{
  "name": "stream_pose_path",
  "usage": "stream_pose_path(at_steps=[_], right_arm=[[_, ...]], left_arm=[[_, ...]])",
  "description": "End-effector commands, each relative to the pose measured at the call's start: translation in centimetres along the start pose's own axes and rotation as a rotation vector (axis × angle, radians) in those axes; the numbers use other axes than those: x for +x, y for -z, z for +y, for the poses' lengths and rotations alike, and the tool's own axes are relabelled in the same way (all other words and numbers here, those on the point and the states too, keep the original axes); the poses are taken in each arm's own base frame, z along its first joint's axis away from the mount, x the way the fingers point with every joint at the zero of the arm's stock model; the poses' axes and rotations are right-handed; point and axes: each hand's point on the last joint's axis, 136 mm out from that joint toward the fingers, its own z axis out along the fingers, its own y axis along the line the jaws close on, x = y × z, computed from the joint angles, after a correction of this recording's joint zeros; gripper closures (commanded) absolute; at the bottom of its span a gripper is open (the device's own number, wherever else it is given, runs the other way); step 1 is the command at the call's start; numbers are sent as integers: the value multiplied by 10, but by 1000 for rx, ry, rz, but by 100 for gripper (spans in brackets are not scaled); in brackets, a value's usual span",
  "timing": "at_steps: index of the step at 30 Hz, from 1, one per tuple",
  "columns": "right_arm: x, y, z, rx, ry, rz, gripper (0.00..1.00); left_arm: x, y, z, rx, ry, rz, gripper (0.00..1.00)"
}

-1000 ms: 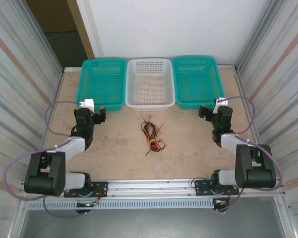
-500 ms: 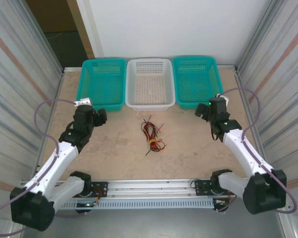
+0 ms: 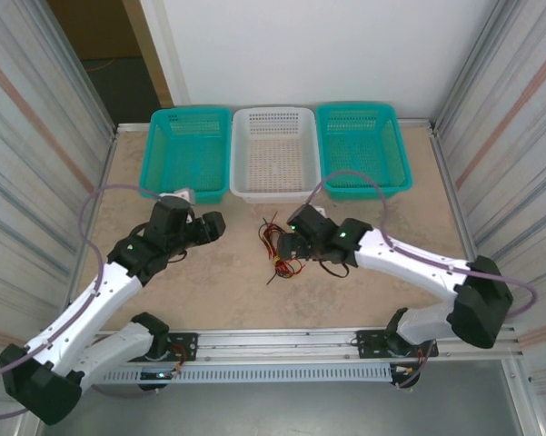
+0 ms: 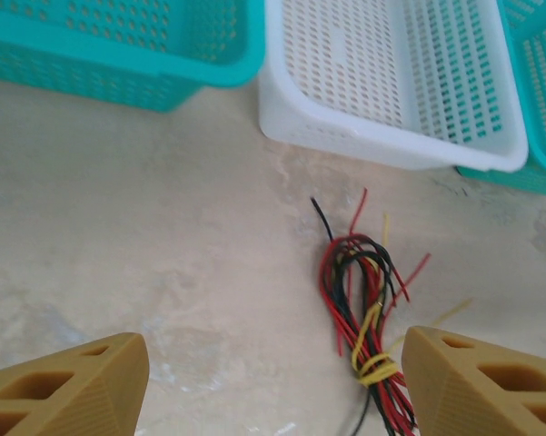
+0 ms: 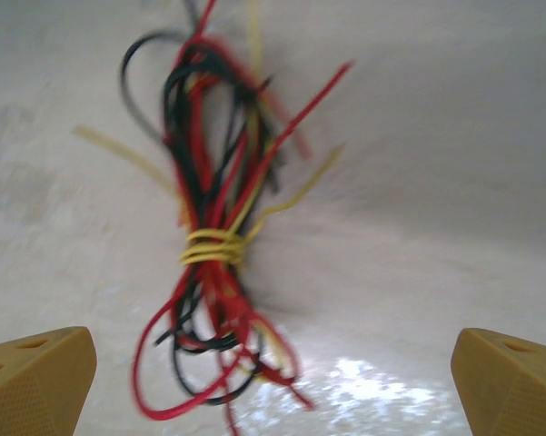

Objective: Untangle the cables

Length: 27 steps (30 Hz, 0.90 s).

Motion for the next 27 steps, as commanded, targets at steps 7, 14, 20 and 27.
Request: stream_pose_path(at_steps=[7,14,20,27], right_arm=[[28,-49,21,-58,67,216,1],[47,-79,23,-54,71,338,12],[52,-90,13,-12,85,362,49],[22,-54,15,-45,208,207,85]], left_arm=[[7,1,-18,68,51,59,26],[14,-6,-15,64,99,78,29],[27,-15,-10,65,132,106,40],[14,-15,-36,219,260,177,31]])
